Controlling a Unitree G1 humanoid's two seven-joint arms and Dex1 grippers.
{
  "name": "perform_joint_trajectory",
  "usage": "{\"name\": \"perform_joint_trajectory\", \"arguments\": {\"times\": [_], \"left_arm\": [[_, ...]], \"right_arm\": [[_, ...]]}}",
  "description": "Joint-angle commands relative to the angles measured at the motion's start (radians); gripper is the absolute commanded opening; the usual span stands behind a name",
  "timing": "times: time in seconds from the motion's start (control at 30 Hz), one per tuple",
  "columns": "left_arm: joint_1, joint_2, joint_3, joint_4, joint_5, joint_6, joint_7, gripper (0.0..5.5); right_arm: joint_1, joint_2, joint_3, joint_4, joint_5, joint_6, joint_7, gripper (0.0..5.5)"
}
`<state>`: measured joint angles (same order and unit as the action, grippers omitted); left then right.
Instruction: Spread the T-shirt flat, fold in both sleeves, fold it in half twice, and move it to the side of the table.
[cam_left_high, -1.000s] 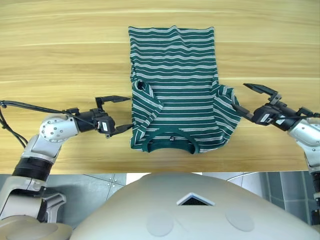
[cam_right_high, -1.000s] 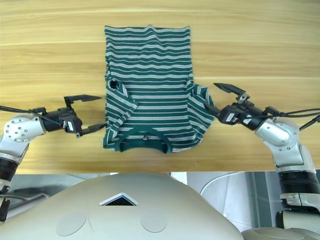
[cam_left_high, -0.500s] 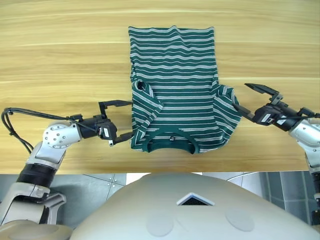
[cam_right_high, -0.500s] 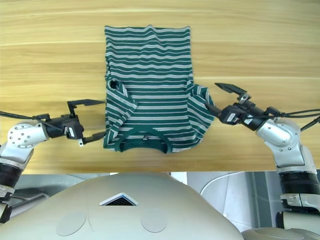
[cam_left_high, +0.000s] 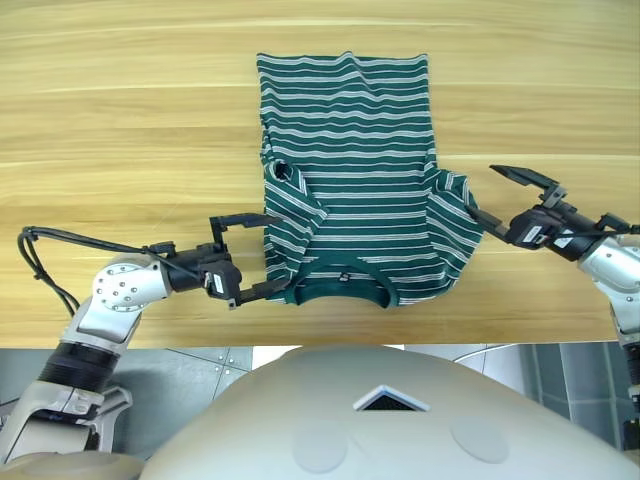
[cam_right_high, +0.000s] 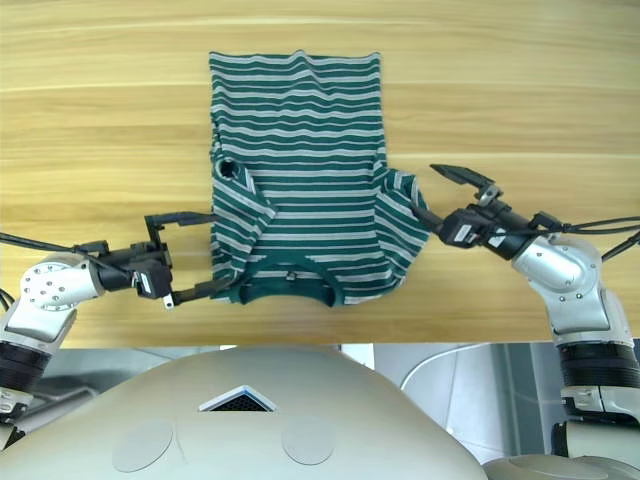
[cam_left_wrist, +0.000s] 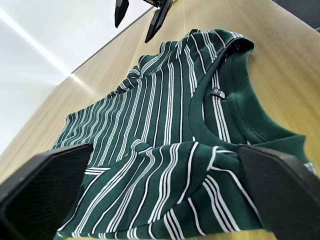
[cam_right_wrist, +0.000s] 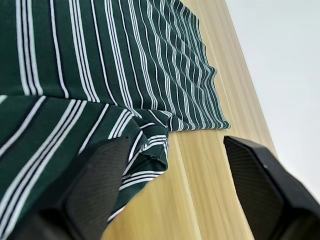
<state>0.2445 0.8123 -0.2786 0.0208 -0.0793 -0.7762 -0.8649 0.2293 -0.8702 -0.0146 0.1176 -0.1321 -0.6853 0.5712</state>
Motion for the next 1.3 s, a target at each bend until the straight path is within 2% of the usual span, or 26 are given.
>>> {"name": "perform_joint_trajectory", "arguments": {"times": [0.03, 0.13, 0.27, 0.53, 0.73, 1.07, 1.3], "left_arm": [[-0.012, -0.034, -0.041, 0.057, 0.077, 0.023, -0.002, 5.36], [-0.025, -0.050, -0.056, 0.101, 0.139, 0.026, 0.012, 5.36], [0.011, -0.025, -0.079, 0.032, 0.030, 0.019, -0.041, 5.36], [0.044, -0.002, -0.091, 0.007, -0.019, 0.009, -0.095, 5.36], [0.030, 0.007, -0.043, 0.033, 0.004, 0.004, -0.072, 5.36], [0.015, 0.007, -0.014, 0.069, 0.025, -0.002, -0.061, 5.36], [0.011, 0.000, -0.024, 0.059, 0.016, -0.004, -0.068, 5.36]], "right_arm": [[-0.002, 0.002, -0.006, -0.017, 0.013, 0.006, 0.010, 3.49], [0.001, 0.003, -0.006, -0.016, 0.013, 0.003, 0.009, 3.49], [0.012, -0.007, -0.018, -0.014, 0.044, -0.003, 0.020, 3.49], [0.016, -0.015, -0.034, -0.016, 0.063, -0.004, 0.042, 3.49], [0.048, -0.042, -0.040, -0.010, 0.049, -0.002, 0.066, 3.49], [0.187, -0.142, -0.153, 0.058, -0.085, 0.000, 0.033, 3.49], [0.120, -0.112, -0.067, 0.149, -0.192, 0.031, -0.002, 3.49]]}}
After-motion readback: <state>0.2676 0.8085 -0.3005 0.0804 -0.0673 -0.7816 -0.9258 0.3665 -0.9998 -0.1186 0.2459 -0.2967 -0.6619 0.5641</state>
